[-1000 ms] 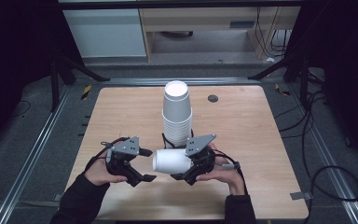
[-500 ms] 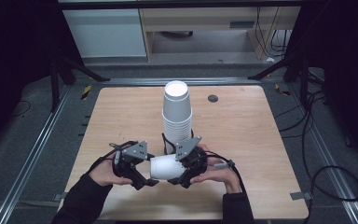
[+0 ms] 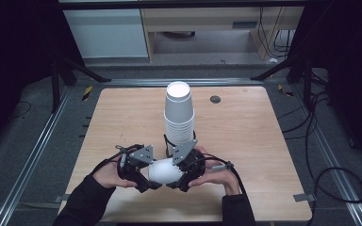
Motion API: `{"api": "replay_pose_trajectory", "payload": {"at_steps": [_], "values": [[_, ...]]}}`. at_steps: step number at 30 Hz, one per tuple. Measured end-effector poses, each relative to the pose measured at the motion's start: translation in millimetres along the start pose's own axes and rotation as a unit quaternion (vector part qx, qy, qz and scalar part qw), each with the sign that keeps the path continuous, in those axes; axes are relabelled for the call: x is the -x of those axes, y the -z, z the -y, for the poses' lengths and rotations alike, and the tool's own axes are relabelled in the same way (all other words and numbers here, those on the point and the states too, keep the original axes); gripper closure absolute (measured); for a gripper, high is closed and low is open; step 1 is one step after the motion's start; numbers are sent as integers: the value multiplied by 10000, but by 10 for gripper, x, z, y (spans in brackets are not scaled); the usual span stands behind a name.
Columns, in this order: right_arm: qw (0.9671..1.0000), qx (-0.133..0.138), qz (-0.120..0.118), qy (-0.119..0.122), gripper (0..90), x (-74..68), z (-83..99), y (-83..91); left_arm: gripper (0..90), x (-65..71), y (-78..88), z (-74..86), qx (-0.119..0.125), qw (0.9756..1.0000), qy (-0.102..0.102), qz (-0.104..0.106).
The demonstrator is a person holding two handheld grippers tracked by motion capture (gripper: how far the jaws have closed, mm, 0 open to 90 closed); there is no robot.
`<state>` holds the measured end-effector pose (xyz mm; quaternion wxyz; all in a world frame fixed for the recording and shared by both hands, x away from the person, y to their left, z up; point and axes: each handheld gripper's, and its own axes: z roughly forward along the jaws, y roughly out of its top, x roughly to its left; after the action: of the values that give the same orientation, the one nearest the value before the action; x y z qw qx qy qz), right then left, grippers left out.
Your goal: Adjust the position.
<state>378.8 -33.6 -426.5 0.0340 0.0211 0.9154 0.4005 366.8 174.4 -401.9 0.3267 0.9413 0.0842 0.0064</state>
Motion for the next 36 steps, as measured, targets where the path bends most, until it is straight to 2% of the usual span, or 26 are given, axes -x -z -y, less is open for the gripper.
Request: {"api": "replay_pose_trajectory", "payload": {"at_steps": [10,13,16,25,36], "values": [[9999,-66,41,73,70,-8,-13,-22,240,17,-4,-9,-118,9999,-70,-78],[10000,-64,57,-19,62,-15,-9,-27,241,18,-5,-11,-66,9999,-97,-110],[9999,38,115,-14,56,-7,-2,-11,242,5,9,-2,9,9999,-83,-77],[9998,96,146,-77,52,-5,14,13,243,-22,32,26,97,9999,-63,-55],[9993,223,245,-156,48,-1,57,111,243,-61,48,71,113,9999,-15,-43]]}}
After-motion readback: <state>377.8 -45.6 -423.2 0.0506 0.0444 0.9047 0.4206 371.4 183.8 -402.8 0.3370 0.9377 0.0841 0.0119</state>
